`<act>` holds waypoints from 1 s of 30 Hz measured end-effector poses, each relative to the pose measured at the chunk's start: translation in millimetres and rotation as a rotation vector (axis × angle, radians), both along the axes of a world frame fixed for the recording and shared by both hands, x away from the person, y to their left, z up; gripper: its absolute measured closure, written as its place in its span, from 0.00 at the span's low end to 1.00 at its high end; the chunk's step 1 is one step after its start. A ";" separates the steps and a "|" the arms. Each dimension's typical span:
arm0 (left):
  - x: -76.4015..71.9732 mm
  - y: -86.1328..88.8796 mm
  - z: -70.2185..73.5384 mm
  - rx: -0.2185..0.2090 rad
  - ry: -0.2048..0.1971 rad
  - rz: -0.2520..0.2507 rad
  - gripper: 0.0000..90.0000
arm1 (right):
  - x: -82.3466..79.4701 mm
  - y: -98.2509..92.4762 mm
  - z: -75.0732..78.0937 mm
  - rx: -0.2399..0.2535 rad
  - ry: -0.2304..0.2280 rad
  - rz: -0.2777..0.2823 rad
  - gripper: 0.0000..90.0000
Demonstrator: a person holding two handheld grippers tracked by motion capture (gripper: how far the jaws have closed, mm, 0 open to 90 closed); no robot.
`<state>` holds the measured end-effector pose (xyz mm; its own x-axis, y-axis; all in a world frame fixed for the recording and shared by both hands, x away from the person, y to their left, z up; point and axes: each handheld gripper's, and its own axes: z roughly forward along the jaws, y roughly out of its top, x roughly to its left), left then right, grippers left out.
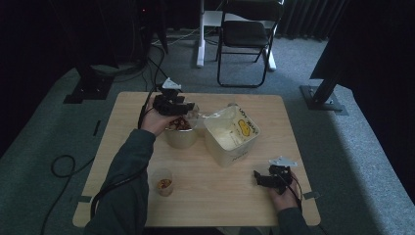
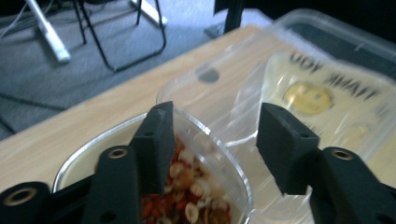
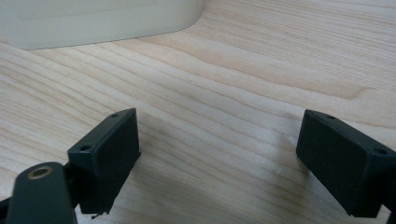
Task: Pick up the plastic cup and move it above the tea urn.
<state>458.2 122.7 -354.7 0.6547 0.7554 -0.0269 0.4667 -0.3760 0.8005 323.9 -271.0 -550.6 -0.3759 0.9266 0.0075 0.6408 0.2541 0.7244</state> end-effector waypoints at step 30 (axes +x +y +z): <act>-7.6 -2.4 15.2 -0.095 -0.073 -0.065 0.50 | 0.0 0.0 0.0 0.001 0.000 -0.001 0.14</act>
